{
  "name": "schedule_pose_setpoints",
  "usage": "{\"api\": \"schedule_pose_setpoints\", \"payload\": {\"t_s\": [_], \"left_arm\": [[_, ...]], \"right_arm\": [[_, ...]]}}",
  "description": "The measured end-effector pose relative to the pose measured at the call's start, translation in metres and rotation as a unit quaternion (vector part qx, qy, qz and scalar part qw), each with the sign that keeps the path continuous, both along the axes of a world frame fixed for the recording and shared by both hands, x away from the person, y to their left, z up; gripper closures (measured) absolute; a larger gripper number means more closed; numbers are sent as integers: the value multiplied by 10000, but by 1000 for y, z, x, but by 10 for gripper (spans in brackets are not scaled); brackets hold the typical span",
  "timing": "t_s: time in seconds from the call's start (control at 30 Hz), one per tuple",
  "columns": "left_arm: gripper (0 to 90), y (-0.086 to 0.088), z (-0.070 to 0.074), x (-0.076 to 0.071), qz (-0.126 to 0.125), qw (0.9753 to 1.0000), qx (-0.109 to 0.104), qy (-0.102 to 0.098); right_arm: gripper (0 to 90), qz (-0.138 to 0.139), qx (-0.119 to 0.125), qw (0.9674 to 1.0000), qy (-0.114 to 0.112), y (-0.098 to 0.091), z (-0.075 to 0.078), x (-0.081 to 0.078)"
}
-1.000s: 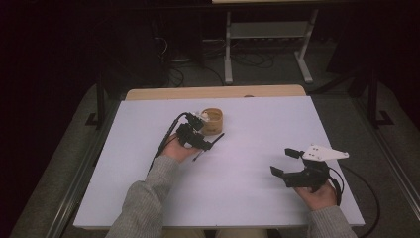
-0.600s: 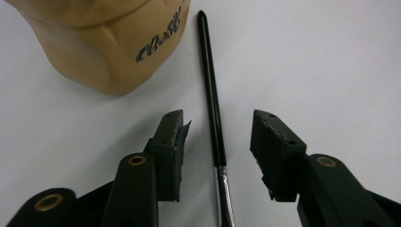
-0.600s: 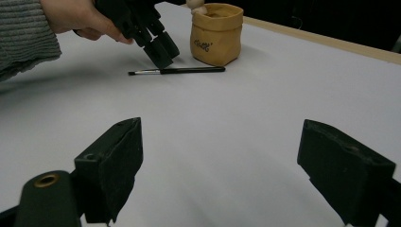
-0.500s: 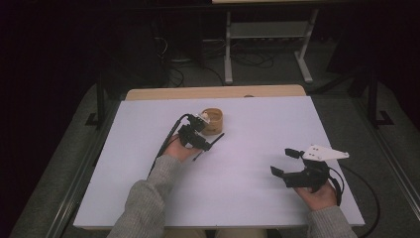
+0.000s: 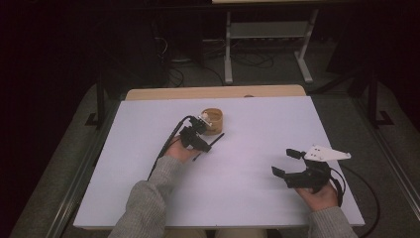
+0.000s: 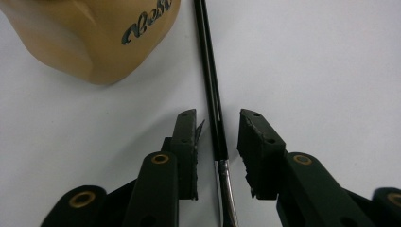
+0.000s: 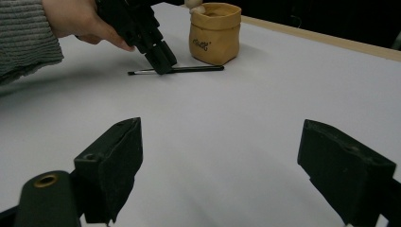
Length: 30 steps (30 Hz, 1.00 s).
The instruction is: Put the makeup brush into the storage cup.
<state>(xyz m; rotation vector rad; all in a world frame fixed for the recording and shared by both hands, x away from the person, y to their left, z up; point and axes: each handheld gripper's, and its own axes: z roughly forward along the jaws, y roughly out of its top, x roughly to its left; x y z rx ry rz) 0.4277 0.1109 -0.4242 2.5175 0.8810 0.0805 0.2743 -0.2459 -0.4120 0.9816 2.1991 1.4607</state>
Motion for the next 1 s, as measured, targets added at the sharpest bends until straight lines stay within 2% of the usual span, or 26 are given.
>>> {"api": "schedule_pose_setpoints", "payload": {"t_s": [0.5,1.0], "left_arm": [[798,-5,0,-6,-132,9991,310,-275],[839,-6,1,-6,-190,9986,374,-320]], "right_arm": [[138,-4,-5,10000,-10,-1,0,0],[139,22,-28,10000,23,0,-1,1]]}}
